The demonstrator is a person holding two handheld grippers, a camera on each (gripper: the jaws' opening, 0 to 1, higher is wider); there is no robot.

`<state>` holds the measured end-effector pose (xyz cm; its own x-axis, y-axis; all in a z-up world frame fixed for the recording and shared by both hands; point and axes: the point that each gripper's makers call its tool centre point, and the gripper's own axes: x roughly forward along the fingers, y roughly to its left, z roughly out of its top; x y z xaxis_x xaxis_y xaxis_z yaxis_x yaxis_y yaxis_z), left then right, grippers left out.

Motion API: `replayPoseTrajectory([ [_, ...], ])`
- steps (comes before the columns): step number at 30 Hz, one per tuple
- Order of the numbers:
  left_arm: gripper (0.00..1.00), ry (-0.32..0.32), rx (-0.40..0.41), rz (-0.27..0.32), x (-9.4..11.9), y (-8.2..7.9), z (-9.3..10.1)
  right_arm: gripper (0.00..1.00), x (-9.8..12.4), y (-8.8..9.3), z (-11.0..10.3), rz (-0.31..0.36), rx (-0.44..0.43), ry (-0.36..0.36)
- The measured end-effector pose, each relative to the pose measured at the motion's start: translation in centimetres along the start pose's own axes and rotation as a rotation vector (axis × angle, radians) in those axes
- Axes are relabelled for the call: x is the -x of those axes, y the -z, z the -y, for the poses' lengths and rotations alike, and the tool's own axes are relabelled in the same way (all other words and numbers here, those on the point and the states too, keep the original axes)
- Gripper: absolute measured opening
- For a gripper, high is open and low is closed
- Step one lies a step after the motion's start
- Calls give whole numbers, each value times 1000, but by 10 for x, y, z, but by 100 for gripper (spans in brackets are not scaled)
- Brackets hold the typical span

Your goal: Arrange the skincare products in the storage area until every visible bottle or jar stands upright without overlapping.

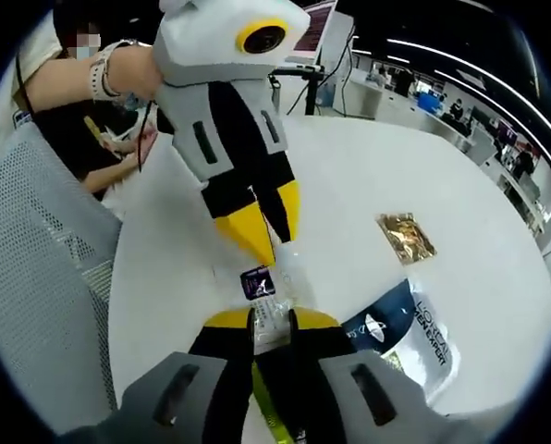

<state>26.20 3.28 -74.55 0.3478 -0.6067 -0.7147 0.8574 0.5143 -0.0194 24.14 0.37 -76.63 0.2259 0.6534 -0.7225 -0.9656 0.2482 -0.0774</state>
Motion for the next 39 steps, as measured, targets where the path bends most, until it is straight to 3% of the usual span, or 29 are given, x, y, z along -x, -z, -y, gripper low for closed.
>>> replayPoseTrajectory([
  [4,13,13,-32,38,2,-7,9,16,0,1,-1,-1,-13,1],
  [12,15,37,-112,-25,-14,6,18,16,-1,0,0,-6,3,-13],
  [23,15,38,-115,-54,-16,11,19,17,-2,-1,1,-13,12,-38],
  [30,15,43,-70,-58,-16,13,18,17,-2,-1,2,-23,8,-54],
  [39,19,30,-147,-70,-12,7,24,19,-1,-1,2,-25,-10,-36],
])
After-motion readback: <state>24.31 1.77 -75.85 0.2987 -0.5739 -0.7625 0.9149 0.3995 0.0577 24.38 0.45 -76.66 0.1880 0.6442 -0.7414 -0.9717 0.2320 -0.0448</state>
